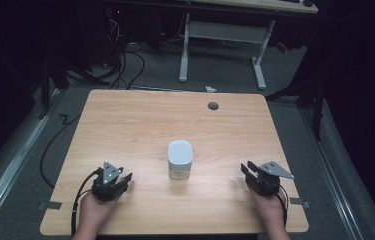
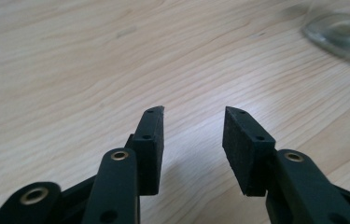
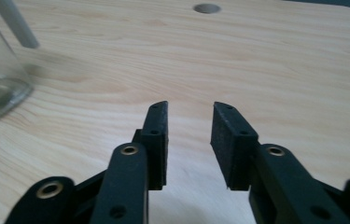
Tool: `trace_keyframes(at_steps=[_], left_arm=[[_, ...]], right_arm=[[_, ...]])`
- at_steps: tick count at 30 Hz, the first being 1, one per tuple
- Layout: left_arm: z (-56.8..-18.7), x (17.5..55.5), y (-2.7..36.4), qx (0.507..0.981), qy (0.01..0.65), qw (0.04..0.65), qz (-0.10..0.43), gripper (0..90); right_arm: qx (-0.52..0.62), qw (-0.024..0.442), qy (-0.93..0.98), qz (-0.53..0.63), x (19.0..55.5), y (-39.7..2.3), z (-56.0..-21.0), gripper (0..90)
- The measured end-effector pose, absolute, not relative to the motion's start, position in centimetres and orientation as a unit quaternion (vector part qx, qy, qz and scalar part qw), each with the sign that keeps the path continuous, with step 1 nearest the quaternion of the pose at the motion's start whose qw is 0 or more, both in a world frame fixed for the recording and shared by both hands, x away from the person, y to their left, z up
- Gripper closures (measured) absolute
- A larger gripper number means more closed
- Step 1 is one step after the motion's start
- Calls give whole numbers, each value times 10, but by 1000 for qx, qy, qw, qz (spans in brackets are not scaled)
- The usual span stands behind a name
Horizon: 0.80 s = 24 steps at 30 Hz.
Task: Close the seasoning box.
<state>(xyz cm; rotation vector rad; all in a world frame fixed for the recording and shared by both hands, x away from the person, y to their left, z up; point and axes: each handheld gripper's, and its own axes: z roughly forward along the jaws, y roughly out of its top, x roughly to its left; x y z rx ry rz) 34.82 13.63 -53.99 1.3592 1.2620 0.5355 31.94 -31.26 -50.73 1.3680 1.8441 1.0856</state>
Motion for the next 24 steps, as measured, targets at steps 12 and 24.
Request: trace_keyframes(at_steps=[12, 24], left_arm=[[-537, 340, 142, 566, 545, 577, 225, 560], [-537, 336, 142, 561, 549, 580, 218, 529]], right_arm=[[517, 313, 685, 407, 289, -323, -515, 602], [510, 307, 688, 414, 294, -323, -516, 581]])
